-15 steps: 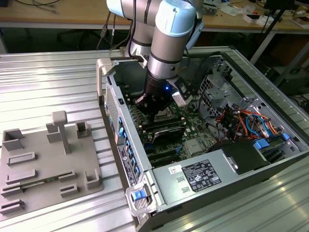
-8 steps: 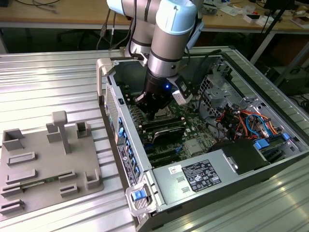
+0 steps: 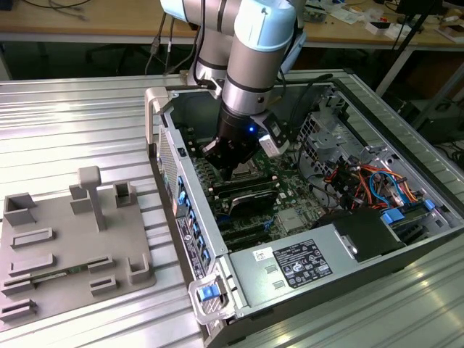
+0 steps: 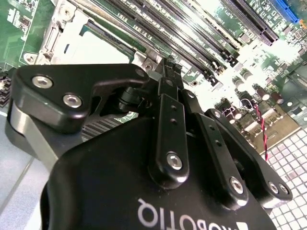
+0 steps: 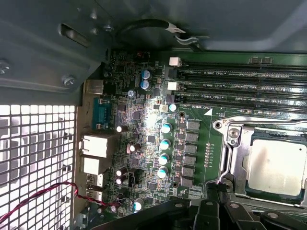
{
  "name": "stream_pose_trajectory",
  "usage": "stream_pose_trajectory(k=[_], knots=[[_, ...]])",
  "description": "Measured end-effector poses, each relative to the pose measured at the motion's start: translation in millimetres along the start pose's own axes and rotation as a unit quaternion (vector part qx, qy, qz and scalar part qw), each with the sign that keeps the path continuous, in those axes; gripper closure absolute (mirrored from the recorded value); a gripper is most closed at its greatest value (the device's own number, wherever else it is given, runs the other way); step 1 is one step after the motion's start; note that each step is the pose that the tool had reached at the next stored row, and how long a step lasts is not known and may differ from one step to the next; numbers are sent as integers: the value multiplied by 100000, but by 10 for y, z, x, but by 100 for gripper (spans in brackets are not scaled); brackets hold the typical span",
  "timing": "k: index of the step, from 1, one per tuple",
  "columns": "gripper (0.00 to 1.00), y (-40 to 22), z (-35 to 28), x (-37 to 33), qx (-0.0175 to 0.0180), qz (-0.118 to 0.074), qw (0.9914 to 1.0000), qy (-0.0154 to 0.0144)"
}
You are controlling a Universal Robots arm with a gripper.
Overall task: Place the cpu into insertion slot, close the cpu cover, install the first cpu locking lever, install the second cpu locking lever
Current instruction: 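Install the second cpu locking lever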
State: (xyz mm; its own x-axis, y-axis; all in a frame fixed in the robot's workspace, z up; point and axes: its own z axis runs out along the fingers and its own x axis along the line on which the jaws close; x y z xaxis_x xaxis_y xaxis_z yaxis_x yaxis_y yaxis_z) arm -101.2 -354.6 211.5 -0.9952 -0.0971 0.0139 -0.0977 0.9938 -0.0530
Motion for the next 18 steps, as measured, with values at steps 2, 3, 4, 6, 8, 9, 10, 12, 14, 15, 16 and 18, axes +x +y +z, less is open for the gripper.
stream_pose_trajectory(k=[2,3,4,6,8,9,10,12,14,15,16,18], knots=[[89,0,0,0,-6,-45,100000,-7],[89,1,0,0,-25,-74,100000,-11],[89,1,1,0,-30,-120,100000,-11],[89,5,5,0,-31,-226,100000,-8],[89,24,15,-2,-97,-442,99999,-35],[89,32,18,-3,-123,-522,99999,-43],[89,36,18,-4,-137,-574,99998,-43],[89,42,20,-5,-175,-688,99997,-69],[89,44,11,-5,-152,-748,99997,-60],[89,46,-2,-5,-149,-794,99997,-56],[89,48,-13,-4,-151,-805,99997,-62],[89,48,-56,-4,-145,-836,99996,-58]])
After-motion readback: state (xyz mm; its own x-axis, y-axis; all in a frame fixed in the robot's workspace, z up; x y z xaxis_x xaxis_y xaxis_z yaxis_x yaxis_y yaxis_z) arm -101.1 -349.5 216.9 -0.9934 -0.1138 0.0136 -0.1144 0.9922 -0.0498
